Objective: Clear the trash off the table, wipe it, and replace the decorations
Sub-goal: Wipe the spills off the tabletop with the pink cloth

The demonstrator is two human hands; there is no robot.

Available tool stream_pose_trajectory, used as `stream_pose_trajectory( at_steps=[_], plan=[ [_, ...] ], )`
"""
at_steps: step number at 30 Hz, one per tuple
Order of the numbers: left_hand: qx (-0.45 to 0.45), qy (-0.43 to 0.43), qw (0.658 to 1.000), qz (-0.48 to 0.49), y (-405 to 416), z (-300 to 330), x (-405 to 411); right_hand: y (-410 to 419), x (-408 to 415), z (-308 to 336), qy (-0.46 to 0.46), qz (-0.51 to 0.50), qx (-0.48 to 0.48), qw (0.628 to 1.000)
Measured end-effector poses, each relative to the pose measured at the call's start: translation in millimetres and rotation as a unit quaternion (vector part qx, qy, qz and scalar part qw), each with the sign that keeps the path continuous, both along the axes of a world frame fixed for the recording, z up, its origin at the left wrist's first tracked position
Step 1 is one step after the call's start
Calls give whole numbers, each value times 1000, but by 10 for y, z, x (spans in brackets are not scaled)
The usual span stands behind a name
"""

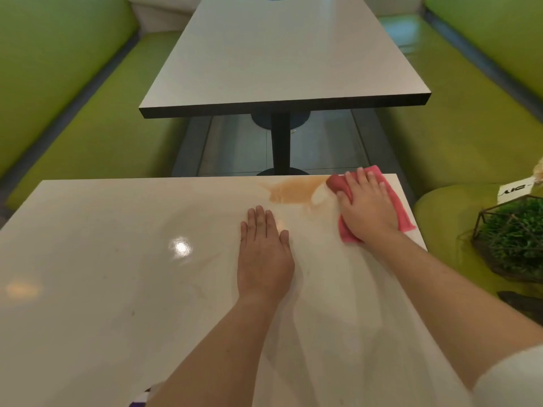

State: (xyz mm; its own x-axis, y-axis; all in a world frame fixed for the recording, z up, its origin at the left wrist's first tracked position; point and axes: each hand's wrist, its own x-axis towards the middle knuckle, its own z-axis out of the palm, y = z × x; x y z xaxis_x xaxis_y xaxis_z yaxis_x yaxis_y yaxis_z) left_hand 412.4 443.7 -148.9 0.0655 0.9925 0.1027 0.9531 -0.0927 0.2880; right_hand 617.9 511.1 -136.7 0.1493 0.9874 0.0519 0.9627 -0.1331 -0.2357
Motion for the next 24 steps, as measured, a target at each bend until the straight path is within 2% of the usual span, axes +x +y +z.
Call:
stream_pose_trajectory(
  at_steps=[2, 5, 7, 9, 13, 15, 18, 20, 22, 24],
  plan=[
    [5, 3, 1000, 1, -1, -10, 4, 57, -203, 4, 3, -3, -6, 1000],
    [14, -7, 1000, 0, -6, -6, 0, -248, -446, 26, 21, 113, -10, 993],
    [13, -13, 1000, -1, -7, 1, 0, -498, -371, 29, 26, 156, -12, 987],
    [13, -15, 1000, -1, -14, 6, 6, -499, -138, 14, 24, 127, 4, 992],
    [15, -13, 1000, 2, -6, -26, 6, -40, -46, -8, 7, -12, -4, 1000],
    [21, -13, 1000, 1, 1, -28, 13, 15, -276, 37, 12, 11, -3, 1000],
    [21, -18, 1000, 0, 3, -17, 9, -318, -500, 73, 24, 135, -7, 991],
    [21, -18, 1000, 0, -3, -11, 6, -616, -385, 71, 34, 175, 4, 984],
    [28, -16, 999, 1, -10, -3, 7, -646, -138, 78, 45, 145, 12, 988],
    [27, -9, 1000, 1, -8, 0, 3, -426, 17, 45, 34, 70, 12, 997]
  ],
)
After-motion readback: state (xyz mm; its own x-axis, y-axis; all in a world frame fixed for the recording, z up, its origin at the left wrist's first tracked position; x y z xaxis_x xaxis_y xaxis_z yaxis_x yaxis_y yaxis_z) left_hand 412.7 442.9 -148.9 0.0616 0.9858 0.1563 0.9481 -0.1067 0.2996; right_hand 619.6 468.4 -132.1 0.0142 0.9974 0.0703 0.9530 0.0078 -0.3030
